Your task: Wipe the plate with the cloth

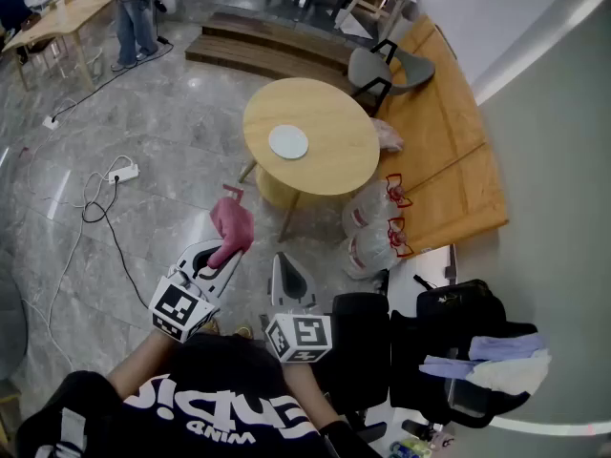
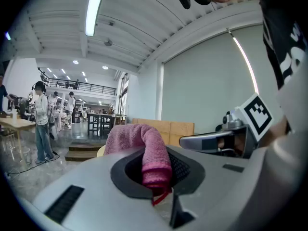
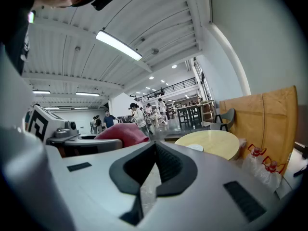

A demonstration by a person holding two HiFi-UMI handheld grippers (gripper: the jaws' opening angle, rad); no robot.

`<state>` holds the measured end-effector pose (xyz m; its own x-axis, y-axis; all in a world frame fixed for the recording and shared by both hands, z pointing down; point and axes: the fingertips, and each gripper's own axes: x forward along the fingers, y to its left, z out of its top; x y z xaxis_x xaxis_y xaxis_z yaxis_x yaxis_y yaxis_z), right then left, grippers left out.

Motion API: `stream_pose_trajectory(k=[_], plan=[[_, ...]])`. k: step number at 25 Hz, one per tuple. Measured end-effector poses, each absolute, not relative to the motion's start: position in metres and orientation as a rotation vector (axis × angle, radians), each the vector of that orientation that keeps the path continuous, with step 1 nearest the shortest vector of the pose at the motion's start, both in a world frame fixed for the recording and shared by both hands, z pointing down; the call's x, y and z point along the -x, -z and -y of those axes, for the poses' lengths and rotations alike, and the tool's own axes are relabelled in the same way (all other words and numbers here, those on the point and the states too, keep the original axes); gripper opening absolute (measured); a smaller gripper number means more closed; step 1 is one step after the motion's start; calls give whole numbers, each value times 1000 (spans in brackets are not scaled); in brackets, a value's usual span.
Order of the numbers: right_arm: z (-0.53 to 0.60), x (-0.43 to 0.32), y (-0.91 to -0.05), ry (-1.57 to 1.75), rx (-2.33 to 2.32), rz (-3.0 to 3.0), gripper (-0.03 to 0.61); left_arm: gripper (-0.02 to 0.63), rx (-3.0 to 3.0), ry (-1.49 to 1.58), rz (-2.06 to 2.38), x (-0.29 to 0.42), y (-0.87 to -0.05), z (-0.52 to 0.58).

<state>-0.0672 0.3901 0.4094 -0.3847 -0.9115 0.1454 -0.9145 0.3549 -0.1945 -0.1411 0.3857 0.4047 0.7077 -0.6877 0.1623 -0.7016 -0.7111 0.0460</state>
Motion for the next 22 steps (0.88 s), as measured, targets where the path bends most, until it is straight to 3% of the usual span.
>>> stream_pose_trajectory(k=[22], plan=[[-394,83,-406,-428,-1746,2601,21,46,-2842,-242,1104,159,-400,-389]])
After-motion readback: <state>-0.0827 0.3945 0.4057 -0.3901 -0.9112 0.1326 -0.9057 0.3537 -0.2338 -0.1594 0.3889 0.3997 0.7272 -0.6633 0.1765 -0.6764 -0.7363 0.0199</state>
